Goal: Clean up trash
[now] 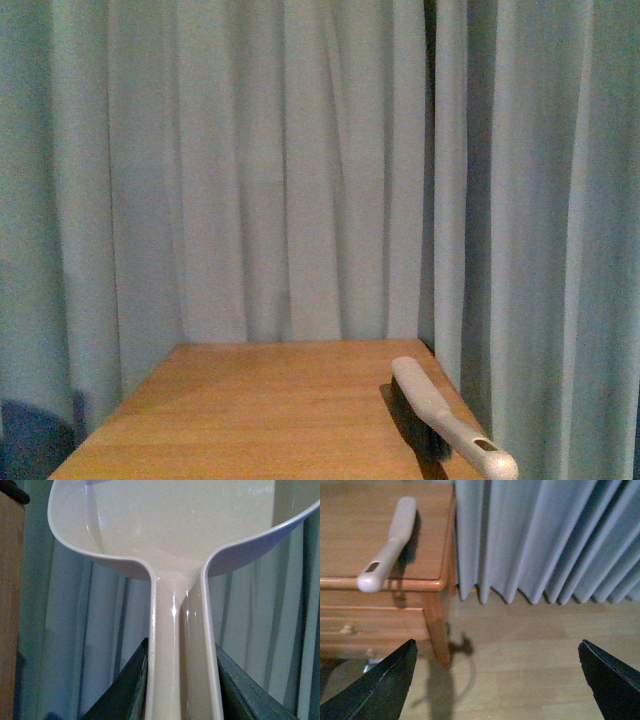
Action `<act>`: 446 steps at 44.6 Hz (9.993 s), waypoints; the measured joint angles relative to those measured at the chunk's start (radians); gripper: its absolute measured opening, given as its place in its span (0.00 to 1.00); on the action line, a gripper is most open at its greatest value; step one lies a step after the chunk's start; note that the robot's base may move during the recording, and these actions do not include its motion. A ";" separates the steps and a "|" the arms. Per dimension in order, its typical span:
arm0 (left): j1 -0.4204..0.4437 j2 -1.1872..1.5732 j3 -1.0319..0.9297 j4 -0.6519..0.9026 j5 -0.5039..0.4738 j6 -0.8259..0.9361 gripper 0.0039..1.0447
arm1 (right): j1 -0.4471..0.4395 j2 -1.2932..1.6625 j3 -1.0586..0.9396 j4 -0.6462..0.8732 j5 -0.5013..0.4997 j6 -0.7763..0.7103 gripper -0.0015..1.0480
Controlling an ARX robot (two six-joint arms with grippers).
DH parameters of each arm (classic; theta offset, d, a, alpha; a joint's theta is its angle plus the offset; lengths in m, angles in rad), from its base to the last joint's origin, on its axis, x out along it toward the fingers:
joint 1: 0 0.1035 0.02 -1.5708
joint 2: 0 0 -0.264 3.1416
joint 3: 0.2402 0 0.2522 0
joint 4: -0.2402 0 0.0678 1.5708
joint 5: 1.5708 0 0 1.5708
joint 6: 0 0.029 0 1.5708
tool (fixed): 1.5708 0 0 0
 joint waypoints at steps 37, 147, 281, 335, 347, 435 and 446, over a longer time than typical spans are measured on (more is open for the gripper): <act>0.000 0.000 0.000 0.000 -0.001 0.000 0.27 | 0.142 1.044 0.963 -0.447 -0.025 0.413 0.93; 0.000 0.000 0.000 0.000 -0.001 0.000 0.27 | 0.118 -0.390 -0.070 0.318 0.212 -0.240 0.19; 0.470 0.698 0.328 -0.887 0.599 0.633 0.27 | 0.115 -0.398 -0.071 0.317 0.214 -0.249 0.19; 0.353 1.043 0.399 -0.731 0.621 0.730 0.27 | 0.115 -0.397 -0.071 0.317 0.214 -0.249 0.19; 0.354 1.060 0.398 -0.686 0.618 0.733 0.27 | 0.115 -0.397 -0.071 0.317 0.214 -0.249 0.19; 0.352 1.063 0.388 -0.685 0.613 0.734 0.27 | 0.282 1.394 1.296 -0.458 -0.210 -0.199 0.19; 0.352 1.063 0.388 -0.685 0.613 0.734 0.27 | 0.279 1.280 1.246 -0.609 -0.555 -0.260 0.19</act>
